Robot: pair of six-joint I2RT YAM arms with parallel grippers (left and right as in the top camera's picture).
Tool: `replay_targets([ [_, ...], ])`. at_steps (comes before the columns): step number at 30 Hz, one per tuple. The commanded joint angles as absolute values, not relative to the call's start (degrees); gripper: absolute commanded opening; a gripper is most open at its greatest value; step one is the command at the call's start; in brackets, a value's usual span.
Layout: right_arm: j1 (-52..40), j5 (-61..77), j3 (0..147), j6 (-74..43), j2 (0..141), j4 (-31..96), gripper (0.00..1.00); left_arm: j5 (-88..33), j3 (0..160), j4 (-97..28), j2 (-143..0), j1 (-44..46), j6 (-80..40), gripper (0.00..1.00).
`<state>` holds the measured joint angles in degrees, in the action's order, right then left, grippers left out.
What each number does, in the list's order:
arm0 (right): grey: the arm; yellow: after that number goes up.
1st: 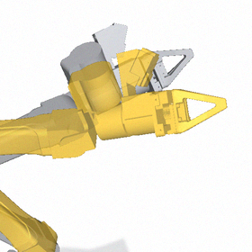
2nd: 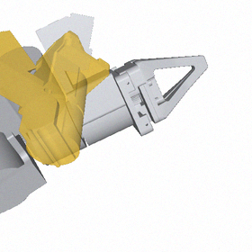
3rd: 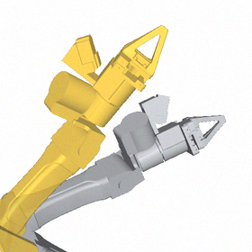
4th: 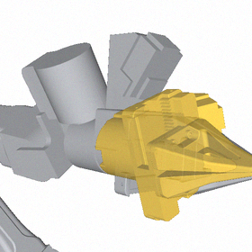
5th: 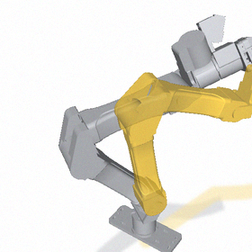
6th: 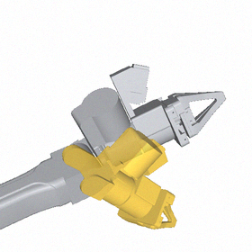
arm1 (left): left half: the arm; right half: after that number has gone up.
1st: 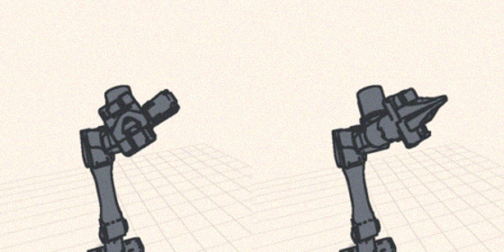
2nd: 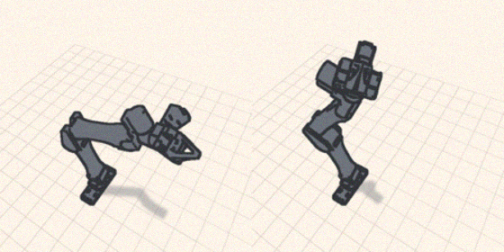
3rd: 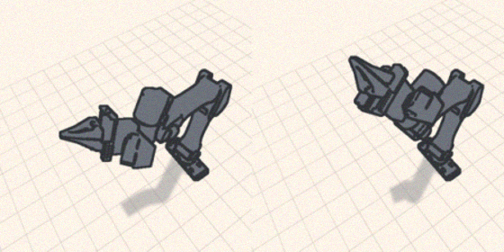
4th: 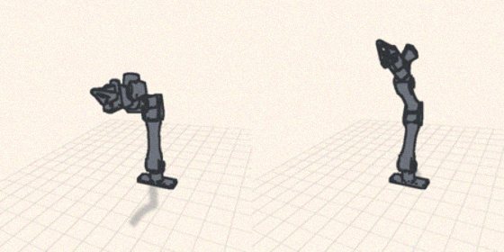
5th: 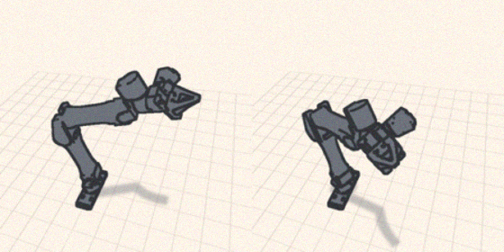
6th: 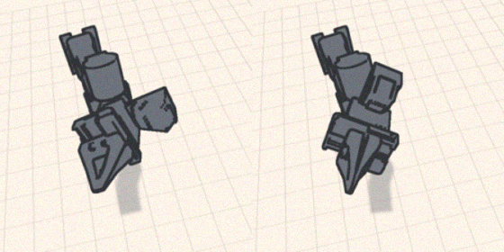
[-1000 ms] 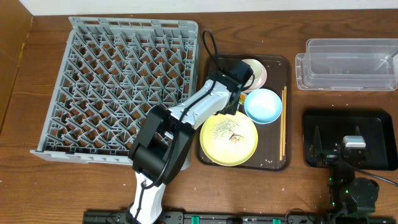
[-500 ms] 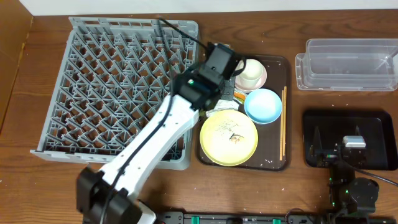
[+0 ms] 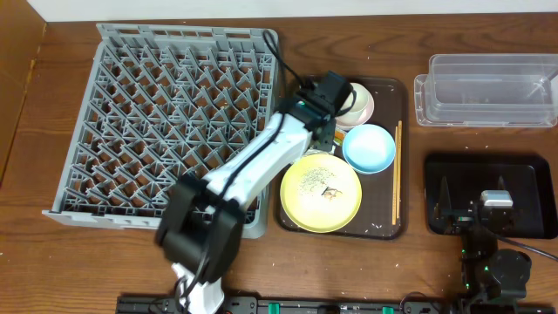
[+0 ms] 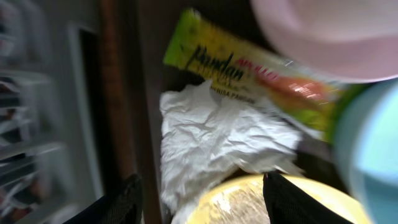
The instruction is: Sort waste into correct bins and load items into the dishwasher
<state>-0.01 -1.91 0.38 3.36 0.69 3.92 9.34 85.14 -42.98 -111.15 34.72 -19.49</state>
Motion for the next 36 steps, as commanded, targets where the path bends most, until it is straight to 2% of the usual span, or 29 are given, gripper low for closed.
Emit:
replay_targets([
  [1,-0.6,-1.9,0.3,2.6,0.4,4.1,0.99,9.8,84.7,-42.1,-115.4,34.7,-17.6,0.62],
  [6,-0.6,-1.9,0.3,2.6,0.4,4.1,0.99,13.3,84.7,-41.8,-118.2,34.7,-17.6,0.63],
  [19,-0.6,-1.9,0.3,2.6,0.4,4.1,0.99,12.7,84.7,-38.9,-123.2,34.7,-17.7,0.64],
  [21,-0.6,-1.9,0.3,2.6,0.4,4.1,0.99,12.6,84.7,-38.9,-123.2,34.7,-17.7,0.61],
  [23,-0.6,-1.9,0.3,2.6,0.4,4.1,0.99,12.6,84.7,-38.9,-123.2,34.7,-17.7,0.52],
  [27,-0.6,-1.9,0.3,2.6,0.4,4.1,0.99,10.9,84.7,-39.5,-123.0,34.7,-17.7,0.14],
  [28,-0.6,-1.9,0.3,2.6,0.4,4.1,0.99,10.2,84.8,-39.7,-122.7,34.7,-17.7,0.08],
  [36,-0.6,-1.9,0.3,2.6,0.4,4.1,0.99,9.5,85.1,-40.5,-111.8,34.7,-18.6,0.08],
])
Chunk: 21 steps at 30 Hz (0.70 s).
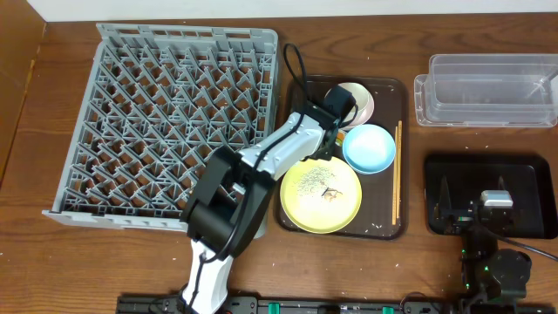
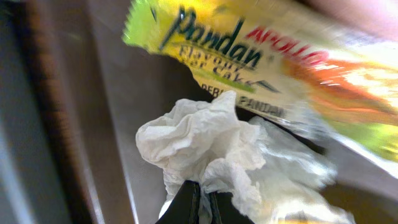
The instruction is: Sort waste into correct bins and load items into the dishwasher
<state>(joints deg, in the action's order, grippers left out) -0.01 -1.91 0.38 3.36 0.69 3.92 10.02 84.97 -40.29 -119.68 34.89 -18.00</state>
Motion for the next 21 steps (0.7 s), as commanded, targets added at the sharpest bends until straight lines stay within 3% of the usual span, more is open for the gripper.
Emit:
replay_targets([
  [1,-0.6,-1.9,0.3,2.6,0.4,4.1,0.99,9.5,85.1,-40.5,-109.9,34.7,-18.8,0.08],
  [7,-0.6,-1.9,0.3,2.6,0.4,4.1,0.99,10.2,85.1,-40.4,-98.0,34.7,-18.7,0.08],
  [12,-0.6,-1.9,0.3,2.6,0.4,4.1,0.99,17.6,85.1,-40.4,-90.2,34.5,-18.8,0.08],
  [21,-0.6,-1.9,0.3,2.6,0.4,4.1,0.99,27.9,85.1,-40.8,-84.6,29.0,-19.7,0.08],
])
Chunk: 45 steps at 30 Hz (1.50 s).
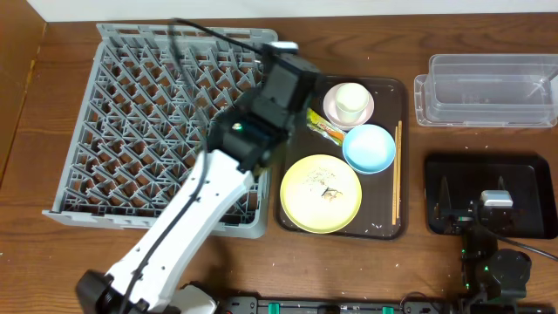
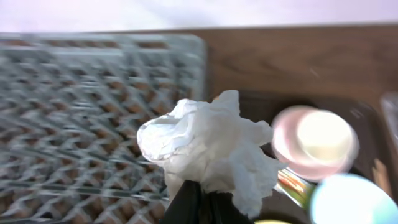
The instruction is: Sort waste into correct bins and load items into the dishwasher
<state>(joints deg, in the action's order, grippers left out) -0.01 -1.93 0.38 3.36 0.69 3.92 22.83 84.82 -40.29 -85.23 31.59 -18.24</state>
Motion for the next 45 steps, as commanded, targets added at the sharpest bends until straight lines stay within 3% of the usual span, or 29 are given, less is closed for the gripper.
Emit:
replay_targets([
  [1,-0.6,-1.9,0.3,2.6,0.4,4.1,0.99,27.9,85.1,-41.5,-84.6,28.2,-20.6,0.07],
  [6,-0.6,-1.9,0.3,2.6,0.4,4.1,0.99,23.2,85.1,-46.3,-84.6,25.3,-26.0,0.08],
  [17,-0.6,-1.9,0.3,2.6,0.4,4.1,0.99,-11.5,85.1,-35.4,-84.8,27.7,-26.1,0.08],
  [25,-0.6,-1.9,0.3,2.6,0.4,4.1,0.99,-11.7,85.1,-15.0,-86.6,32.3,-29.7,0.08],
  [34,-1.1,-1.9,0.3,2.6,0.4,4.1,0.99,-3.2,85.1,11.9,-97.5,37.8,-31.8,0.08],
  [45,-2.7,-1.9,0.3,2.6,0.4,4.1,0.99,-2.7,85.1,17.1,-112.5,38.2,-31.6,0.08],
])
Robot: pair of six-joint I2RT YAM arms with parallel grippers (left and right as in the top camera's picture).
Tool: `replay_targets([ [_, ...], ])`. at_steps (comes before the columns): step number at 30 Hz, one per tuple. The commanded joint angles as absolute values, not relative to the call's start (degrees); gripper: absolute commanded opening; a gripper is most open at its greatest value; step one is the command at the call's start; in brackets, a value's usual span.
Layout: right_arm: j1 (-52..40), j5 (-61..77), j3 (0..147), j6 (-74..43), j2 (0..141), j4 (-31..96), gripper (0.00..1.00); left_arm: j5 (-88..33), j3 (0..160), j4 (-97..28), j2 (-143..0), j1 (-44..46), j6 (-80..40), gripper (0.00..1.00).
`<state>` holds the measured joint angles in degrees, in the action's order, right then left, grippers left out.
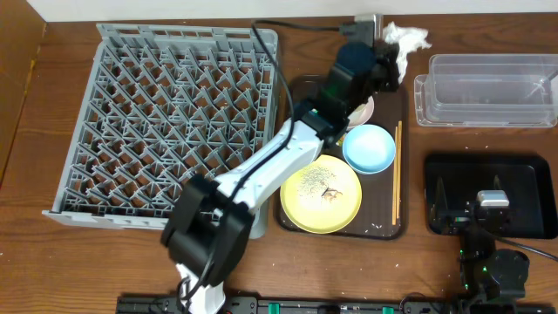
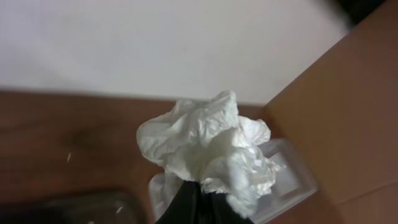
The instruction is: Sort waste into correct bins and load items into the dishwasher
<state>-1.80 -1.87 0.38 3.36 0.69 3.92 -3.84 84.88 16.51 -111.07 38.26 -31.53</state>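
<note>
A crumpled white tissue point(image 1: 406, 39) hangs in the air at the table's far edge, just left of the clear plastic bin point(image 1: 485, 78). My left gripper point(image 1: 391, 55) is shut on it. In the left wrist view the tissue point(image 2: 205, 143) bulges above the closed gripper point(image 2: 200, 200), with a corner of the clear bin point(image 2: 293, 180) below and behind it. On the brown tray point(image 1: 296, 87) lie a yellow plate point(image 1: 321, 194), a blue bowl point(image 1: 368, 148), chopsticks point(image 1: 398, 170) and a pink plate point(image 1: 366, 112) partly under my arm. My right gripper point(image 1: 493, 202) rests over the black bin point(image 1: 523, 170).
The grey dish rack point(image 1: 166, 122) fills the left half of the table. My left arm stretches diagonally across the tray's left part and hides what lies there. A brown cardboard wall point(image 2: 348, 106) shows at the right of the left wrist view.
My left gripper, still shut on the tissue, was above the rack's right edge by the tray. It now holds the tissue farther right, at the table's far edge beside the clear bin.
First my left gripper was open over the tissue lying on the tray beside a green snack wrapper. Then it was shut on the tissue on the tray. Later it held the tissue high above the rack's edge, and now holds it near the clear bin.
</note>
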Motion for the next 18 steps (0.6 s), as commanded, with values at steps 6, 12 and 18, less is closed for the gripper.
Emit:
replay_targets([
  [6,-2.7,-1.9,0.3,2.6,0.4,4.1,0.99,-3.5,85.1,16.8,-115.6,38.8,-30.5,0.08],
  [12,-2.7,-1.9,0.3,2.6,0.4,4.1,0.99,-4.0,85.1,16.4,-115.7,39.8,-28.1,0.08],
  [18,-2.7,-1.9,0.3,2.6,0.4,4.1,0.99,-4.3,85.1,16.9,-115.7,41.4,-23.8,0.08],
])
